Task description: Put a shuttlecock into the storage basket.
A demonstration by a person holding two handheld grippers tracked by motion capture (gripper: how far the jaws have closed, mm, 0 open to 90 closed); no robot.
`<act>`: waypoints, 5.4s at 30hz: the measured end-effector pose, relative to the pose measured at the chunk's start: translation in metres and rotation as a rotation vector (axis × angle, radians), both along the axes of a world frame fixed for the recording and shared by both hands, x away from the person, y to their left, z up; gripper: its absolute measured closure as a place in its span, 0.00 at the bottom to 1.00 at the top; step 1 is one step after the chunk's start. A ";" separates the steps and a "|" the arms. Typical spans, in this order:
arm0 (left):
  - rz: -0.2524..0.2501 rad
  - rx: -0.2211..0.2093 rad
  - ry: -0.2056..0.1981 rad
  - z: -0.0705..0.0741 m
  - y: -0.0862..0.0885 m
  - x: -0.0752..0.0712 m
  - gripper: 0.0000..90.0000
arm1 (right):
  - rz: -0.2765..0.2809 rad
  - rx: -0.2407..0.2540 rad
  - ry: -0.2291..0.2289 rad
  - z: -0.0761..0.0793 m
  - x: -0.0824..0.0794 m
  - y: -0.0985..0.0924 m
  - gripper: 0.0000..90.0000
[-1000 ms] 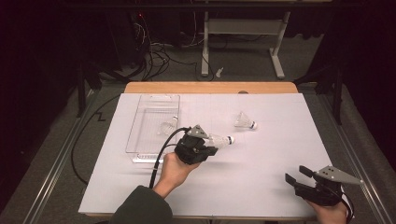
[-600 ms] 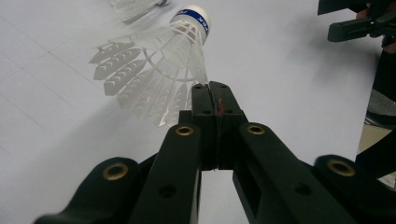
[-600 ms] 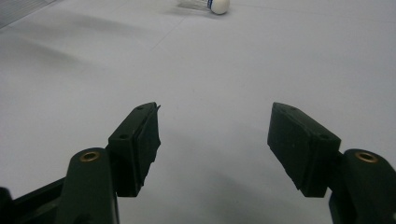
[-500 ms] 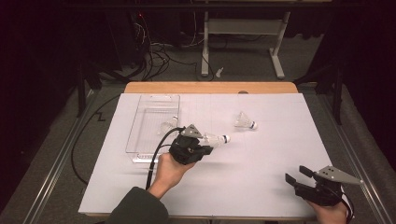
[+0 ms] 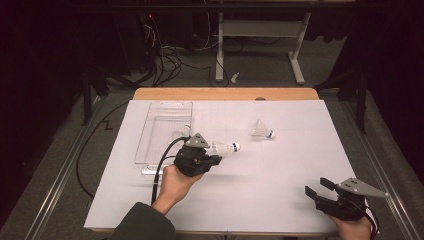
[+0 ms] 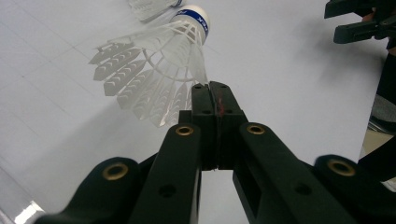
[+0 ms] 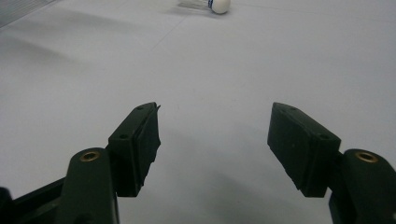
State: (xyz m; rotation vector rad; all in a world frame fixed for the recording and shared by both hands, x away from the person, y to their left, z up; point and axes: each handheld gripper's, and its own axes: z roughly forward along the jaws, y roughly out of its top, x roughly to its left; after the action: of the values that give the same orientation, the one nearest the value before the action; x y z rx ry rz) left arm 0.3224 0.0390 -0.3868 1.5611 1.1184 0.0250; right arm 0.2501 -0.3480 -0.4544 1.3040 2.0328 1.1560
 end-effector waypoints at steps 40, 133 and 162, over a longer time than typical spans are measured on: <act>0.102 -0.038 -0.057 0.016 0.033 0.006 1.00 | 0.000 -0.001 0.001 0.000 0.000 0.001 0.38; 0.524 0.050 0.015 -0.010 0.114 0.093 1.00 | 0.001 -0.002 0.000 0.000 0.000 0.000 0.38; 0.532 0.078 0.032 -0.024 0.115 0.090 0.75 | 0.006 -0.004 0.003 0.000 0.000 0.001 0.38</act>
State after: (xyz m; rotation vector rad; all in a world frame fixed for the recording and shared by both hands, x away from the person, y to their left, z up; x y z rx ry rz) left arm 0.4122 0.1545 -0.4112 1.2933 1.5452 0.4057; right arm 0.2500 -0.3470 -0.4543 1.3000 2.0414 1.1523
